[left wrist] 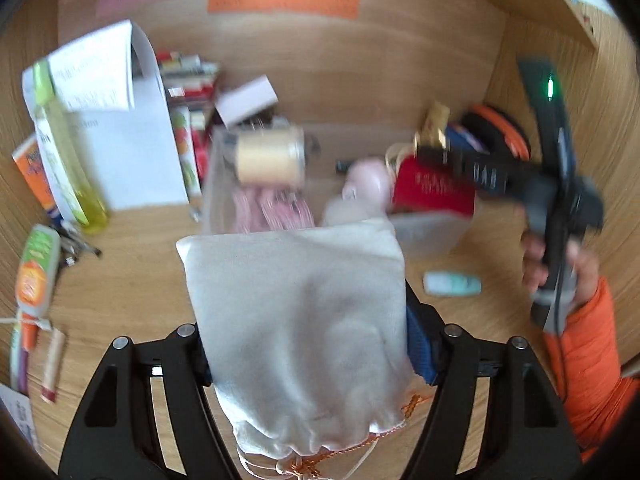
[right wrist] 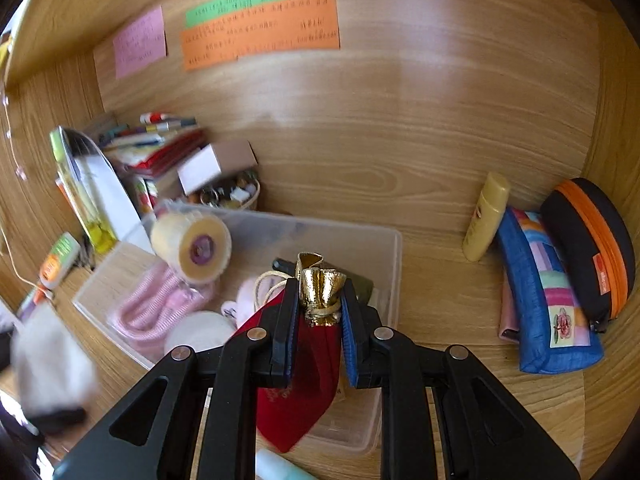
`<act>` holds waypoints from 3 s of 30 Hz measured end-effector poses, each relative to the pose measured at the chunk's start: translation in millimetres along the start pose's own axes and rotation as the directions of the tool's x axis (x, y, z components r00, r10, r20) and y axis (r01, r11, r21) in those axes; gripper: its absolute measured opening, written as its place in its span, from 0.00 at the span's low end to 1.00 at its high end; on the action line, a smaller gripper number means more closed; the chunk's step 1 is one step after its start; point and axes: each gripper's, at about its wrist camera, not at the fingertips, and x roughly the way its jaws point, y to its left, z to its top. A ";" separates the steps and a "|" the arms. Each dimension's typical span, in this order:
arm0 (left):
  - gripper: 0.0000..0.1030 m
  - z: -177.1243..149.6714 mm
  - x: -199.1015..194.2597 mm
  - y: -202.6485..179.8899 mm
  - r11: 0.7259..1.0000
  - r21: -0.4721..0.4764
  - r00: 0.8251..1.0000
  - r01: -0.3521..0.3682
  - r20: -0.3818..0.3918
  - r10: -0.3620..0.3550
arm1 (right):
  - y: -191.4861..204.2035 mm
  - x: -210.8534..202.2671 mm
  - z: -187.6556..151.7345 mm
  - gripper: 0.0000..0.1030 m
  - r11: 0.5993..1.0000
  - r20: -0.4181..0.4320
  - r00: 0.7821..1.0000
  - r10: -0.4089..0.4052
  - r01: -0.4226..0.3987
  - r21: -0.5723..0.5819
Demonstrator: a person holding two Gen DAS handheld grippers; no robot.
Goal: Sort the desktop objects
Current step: 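Carry the red pouch and white pouch into the clear bin and release both, then grasp the mint roll-on bottle with the right tool while the left grasps the gourd charm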
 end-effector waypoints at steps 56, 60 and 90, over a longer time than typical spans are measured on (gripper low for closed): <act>0.91 51.4 12.6 33.5 0.996 0.023 0.991 -0.091 0.097 0.088 | 5.5 -1.8 -5.5 0.79 0.997 -0.011 0.999 -0.036 0.035 -0.066; 0.92 36.3 -0.1 37.8 0.995 0.038 0.991 -0.098 0.093 0.094 | 6.8 -20.0 -8.1 0.79 0.997 0.005 0.999 -0.050 0.051 -0.061; 0.92 -33.7 69.4 -8.3 0.997 0.072 0.981 -0.032 -0.187 0.045 | 11.5 -26.7 -96.4 0.79 0.991 -0.159 0.985 -0.059 0.038 -0.130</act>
